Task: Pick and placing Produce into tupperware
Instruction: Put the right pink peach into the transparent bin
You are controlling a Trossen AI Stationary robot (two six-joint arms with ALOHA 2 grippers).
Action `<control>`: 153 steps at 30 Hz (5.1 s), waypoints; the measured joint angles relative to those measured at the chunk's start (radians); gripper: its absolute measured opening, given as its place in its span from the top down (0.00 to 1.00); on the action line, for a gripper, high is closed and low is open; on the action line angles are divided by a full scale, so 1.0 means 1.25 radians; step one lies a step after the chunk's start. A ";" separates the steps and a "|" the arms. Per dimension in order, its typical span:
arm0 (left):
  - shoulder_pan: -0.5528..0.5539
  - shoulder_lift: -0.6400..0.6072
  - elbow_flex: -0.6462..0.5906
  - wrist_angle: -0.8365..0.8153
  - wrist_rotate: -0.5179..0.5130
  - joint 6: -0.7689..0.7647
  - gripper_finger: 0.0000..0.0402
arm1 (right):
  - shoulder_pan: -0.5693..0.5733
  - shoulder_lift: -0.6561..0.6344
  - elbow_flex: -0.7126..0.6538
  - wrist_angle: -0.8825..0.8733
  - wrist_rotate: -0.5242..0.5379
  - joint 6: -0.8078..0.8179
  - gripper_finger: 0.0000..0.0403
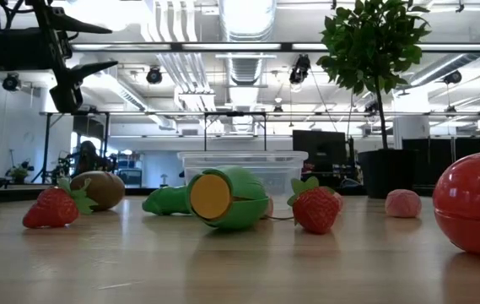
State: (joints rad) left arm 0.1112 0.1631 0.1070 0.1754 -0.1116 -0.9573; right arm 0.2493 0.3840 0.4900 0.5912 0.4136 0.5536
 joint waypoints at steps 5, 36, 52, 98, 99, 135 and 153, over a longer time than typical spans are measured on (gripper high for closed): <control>0.000 0.000 0.000 0.000 0.000 0.000 0.50 | -0.001 0.048 0.063 -0.050 0.011 -0.030 0.40; 0.000 0.000 0.000 0.000 0.000 0.000 0.50 | 0.181 0.546 0.334 -1.396 0.054 -0.221 0.40; 0.000 0.000 0.000 0.000 0.000 0.000 0.50 | 0.316 0.689 0.263 -1.002 -0.005 -0.157 0.40; 0.000 0.000 0.000 0.000 0.000 0.000 0.50 | 0.140 0.972 0.219 -0.754 -0.113 -0.033 0.41; 0.000 0.000 0.000 0.000 0.000 0.000 0.50 | 0.140 0.974 0.219 -0.756 -0.115 -0.033 0.42; 0.000 0.000 0.000 0.000 0.000 0.000 0.50 | 0.129 0.863 0.268 -0.755 -0.117 0.065 0.75; 0.000 0.000 0.000 0.000 0.000 0.000 0.50 | -0.144 1.092 0.637 -0.942 -0.190 -0.285 0.75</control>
State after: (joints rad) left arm 0.1112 0.1631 0.1070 0.1753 -0.1112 -0.9573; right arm 0.0690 1.7492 1.2861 -0.5865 0.1764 0.1973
